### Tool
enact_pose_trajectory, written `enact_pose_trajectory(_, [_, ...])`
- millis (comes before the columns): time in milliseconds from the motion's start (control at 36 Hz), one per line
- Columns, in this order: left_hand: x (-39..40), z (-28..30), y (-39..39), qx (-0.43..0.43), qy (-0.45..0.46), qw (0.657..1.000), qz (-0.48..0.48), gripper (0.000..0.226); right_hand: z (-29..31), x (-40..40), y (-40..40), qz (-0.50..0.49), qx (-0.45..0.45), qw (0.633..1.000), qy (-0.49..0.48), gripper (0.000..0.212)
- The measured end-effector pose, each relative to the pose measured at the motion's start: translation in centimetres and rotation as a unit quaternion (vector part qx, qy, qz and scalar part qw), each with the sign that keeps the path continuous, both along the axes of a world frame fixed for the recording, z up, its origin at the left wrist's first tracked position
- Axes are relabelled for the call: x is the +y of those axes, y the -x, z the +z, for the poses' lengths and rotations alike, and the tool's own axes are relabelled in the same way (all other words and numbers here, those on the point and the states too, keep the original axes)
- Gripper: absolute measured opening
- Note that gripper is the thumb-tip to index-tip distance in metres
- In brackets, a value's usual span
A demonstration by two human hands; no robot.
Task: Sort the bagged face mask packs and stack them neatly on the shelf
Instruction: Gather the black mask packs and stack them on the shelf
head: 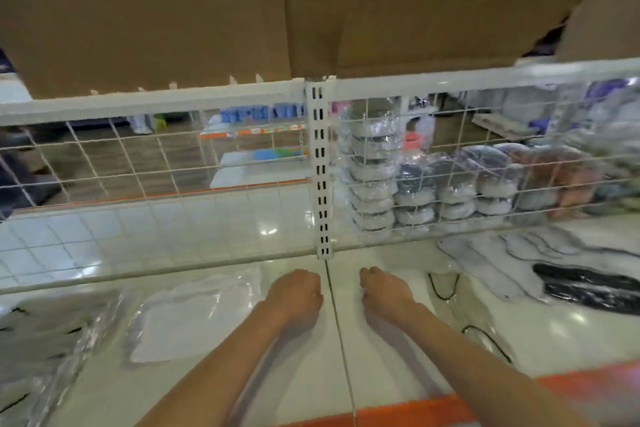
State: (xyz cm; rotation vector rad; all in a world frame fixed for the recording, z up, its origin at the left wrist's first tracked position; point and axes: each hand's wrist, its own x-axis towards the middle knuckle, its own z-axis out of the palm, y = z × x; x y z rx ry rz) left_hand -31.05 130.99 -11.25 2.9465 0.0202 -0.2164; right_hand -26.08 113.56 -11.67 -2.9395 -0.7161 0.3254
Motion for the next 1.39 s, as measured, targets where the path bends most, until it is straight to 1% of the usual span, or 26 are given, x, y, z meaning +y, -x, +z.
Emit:
enact_pose_trajectory(56, [-2.4,-0.2,-1.6,0.02,0.074,0.997,-0.007,0.022,0.3,-2.6,-0.5,-0.041,-0.009,0.999,-0.005,0.034])
enact_pose_trajectory(139, [-6.0,-0.5,-3.7,0.042,0.142,0.989,-0.019,0.022,0.4,-6.6,-1.3,-0.112,-0.024,0.993,0.005,0.035])
enact_pose_trajectory(194, [-8.2,-0.9,-4.8,0.055,0.173,0.983,-0.024,0.021,0.3,-9.2,-1.6,-0.163,-0.018,0.986,0.01,0.041])
enact_pose_trajectory(250, [-10.3,-1.3,-5.6,0.068,0.191,0.979,-0.026,0.02,-0.2,-11.4,-1.8,-0.204,0.011,0.979,-0.001,0.054])
enact_pose_trajectory(333, [-13.2,-1.9,-6.6,0.092,0.201,0.975,-0.023,0.015,-0.6,-13.2,-2.2,-0.201,0.027,0.979,0.002,0.063])
enact_pose_trajectory(444, [-16.1,-1.8,-7.8,0.143,0.239,0.96,0.024,0.03,0.0,-13.7,-2.9,-0.163,0.045,0.985,0.021,0.047])
enact_pose_trajectory(528, [-17.4,-1.7,-8.4,0.145,0.251,0.955,0.06,0.045,0.3,-14.2,-3.9,-0.175,0.062,0.979,-0.081,0.02])
enact_pose_trajectory(583, [-18.0,-1.7,-8.6,0.143,0.305,0.936,0.101,0.047,0.2,-15.0,-4.7,-0.182,0.093,0.96,-0.19,0.026])
enact_pose_trajectory(639, [-18.5,-1.5,-8.7,0.144,0.418,0.882,0.164,0.044,0.1,-16.0,-5.6,-0.175,0.161,0.914,-0.328,0.021])
enact_pose_trajectory(667, [-18.8,-1.3,-8.7,0.139,0.472,0.849,0.19,0.04,0.0,-16.6,-6.0,-0.169,0.19,0.891,-0.376,0.015])
enact_pose_trajectory(694, [-19.1,-1.3,-8.7,0.133,0.509,0.823,0.213,0.031,0.0,-17.3,-6.4,-0.161,0.197,0.885,-0.391,0.011])
enact_pose_trajectory(722, [-19.5,-1.2,-8.7,0.118,0.529,0.808,0.232,0.02,-0.3,-17.9,-6.9,-0.151,0.184,0.895,-0.377,0.012])
enact_pose_trajectory(750, [-19.7,-1.3,-8.7,0.103,0.53,0.804,0.249,0.011,-0.7,-18.6,-7.4,-0.141,0.152,0.919,-0.335,0.02])
enact_pose_trajectory(806, [-20.0,-1.4,-8.7,0.07,0.509,0.811,0.281,0.018,-1.3,-19.9,-8.2,-0.138,0.063,0.97,-0.188,0.039])
enact_pose_trajectory(861, [-20.2,-1.6,-8.9,0.051,0.485,0.818,0.304,0.02,-2.0,-21.3,-8.4,-0.124,-0.002,0.992,-0.039,0.051])
enact_pose_trajectory(889, [-20.3,-1.6,-8.9,0.045,0.481,0.818,0.311,0.015,-2.2,-21.9,-8.5,-0.114,-0.017,0.993,-0.003,0.053])
enact_pose_trajectory(944, [-20.3,-2.2,-9.3,0.032,0.486,0.808,0.332,0.011,-2.3,-22.5,-9.0,-0.103,-0.024,0.994,0.004,0.048])
enact_pose_trajectory(1000, [-20.1,-3.0,-9.7,0.025,0.493,0.797,0.349,0.017,-2.1,-22.7,-9.4,-0.085,-0.038,0.996,0.008,0.039])
enact_pose_trajectory(1083, [-21.4,-1.0,-8.5,0.002,0.494,0.789,0.366,0.008,-1.6,-23.0,-10.0,-0.062,-0.046,0.997,0.011,0.03])
enact_pose_trajectory(1111, [-21.6,-0.5,-8.1,-0.004,0.498,0.782,0.374,0.011,-1.4,-23.2,-10.2,-0.065,-0.027,0.997,-0.025,0.024])
enact_pose_trajectory(1167, [-21.5,-0.4,-7.8,-0.026,0.512,0.767,0.385,0.019,-0.8,-23.8,-10.8,-0.089,0.057,0.977,-0.188,0.01])
enact_pose_trajectory(1222, [-21.4,-0.2,-7.3,-0.052,0.527,0.747,0.402,0.016,0.1,-24.4,-11.2,-0.11,0.169,0.909,-0.365,0.015])
enact_pose_trajectory(1250, [-21.3,-0.1,-7.2,-0.067,0.54,0.73,0.413,0.015,0.4,-24.8,-11.4,-0.121,0.202,0.871,-0.431,0.018])
enact_pose_trajectory(1278, [-21.1,-0.1,-7.1,-0.079,0.551,0.715,0.423,0.016,0.5,-25.3,-11.7,-0.134,0.223,0.84,-0.475,0.018])
enact_pose_trajectory(1333, [-20.7,-0.1,-6.9,-0.095,0.559,0.697,0.439,0.012,0.5,-26.3,-12.1,-0.149,0.257,0.808,-0.508,0.015])
enact_pose_trajectory(1389, [-20.4,-0.3,-7.0,-0.1,0.573,0.681,0.446,0.014,0.0,-27.1,-12.4,-0.145,0.275,0.815,-0.489,0.014])
